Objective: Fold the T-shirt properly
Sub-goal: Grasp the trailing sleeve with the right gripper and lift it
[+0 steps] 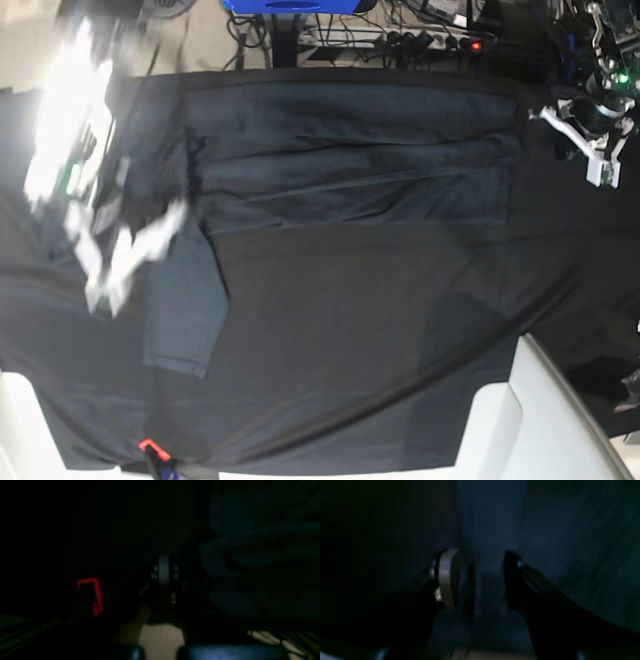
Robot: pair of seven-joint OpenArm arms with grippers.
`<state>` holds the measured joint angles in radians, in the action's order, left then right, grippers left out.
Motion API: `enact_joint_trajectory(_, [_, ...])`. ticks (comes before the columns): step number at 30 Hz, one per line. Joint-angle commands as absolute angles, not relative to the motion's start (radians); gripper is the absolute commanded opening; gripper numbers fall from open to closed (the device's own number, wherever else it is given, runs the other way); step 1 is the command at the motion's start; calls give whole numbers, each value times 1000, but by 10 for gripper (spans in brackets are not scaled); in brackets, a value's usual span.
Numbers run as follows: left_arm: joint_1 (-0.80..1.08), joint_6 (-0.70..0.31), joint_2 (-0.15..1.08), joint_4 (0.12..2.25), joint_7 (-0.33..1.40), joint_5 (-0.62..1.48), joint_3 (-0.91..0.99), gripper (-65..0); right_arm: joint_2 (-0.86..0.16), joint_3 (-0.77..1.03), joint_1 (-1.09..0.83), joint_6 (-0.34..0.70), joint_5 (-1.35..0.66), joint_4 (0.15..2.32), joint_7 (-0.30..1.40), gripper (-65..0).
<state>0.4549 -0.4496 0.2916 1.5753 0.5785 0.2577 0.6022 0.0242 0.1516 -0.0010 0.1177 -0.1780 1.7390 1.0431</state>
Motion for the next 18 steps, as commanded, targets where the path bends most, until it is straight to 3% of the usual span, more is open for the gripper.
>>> enact_joint_trajectory(1, [475,-450,303,1589,561,263,608,-650,5,153,79,120,-183,1685,1035,-374])
enact_joint_trajectory(4, [526,-450,300,1589,506,263,610,-650,-38,153,263,120,-183,1419,987,-372])
enact_joint_trajectory(12, [642,-450,278,1590,394,263,610,-650,-119,153,532,120,-185,719,604,-372])
enact_joint_trajectory(18, [645,-450,225,1590,394,265,602,-650,-122,150,582,120,-185,556,493,-372])
